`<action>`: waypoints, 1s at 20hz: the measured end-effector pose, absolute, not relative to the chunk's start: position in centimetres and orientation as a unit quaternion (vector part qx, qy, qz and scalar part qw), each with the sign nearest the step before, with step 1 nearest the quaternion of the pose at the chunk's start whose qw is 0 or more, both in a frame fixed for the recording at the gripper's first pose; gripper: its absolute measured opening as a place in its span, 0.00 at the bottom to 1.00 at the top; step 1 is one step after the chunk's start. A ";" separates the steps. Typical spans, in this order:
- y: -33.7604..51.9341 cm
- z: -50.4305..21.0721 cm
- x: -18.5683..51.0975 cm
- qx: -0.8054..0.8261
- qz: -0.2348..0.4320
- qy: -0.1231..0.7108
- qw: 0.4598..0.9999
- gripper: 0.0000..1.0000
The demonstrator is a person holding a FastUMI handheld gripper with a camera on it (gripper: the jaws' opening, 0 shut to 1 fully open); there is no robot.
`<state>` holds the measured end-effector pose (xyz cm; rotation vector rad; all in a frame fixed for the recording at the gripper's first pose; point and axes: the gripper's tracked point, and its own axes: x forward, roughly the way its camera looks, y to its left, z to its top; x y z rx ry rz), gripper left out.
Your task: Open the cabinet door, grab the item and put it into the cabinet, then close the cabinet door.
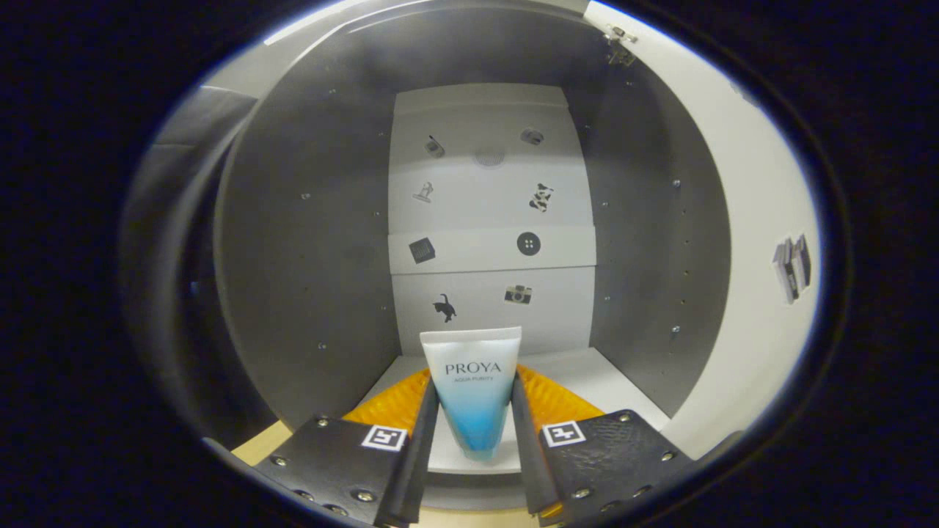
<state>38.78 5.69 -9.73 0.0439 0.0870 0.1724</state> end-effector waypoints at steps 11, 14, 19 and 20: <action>5.4 -12.5 42.0 0.021 0.089 0.066 0.994 0.53; 5.2 -12.3 42.0 0.022 0.089 0.063 0.994 0.72; 4.2 -11.1 40.5 0.016 0.076 0.053 0.996 1.00; 4.0 -10.8 39.9 0.016 0.075 0.050 0.996 1.00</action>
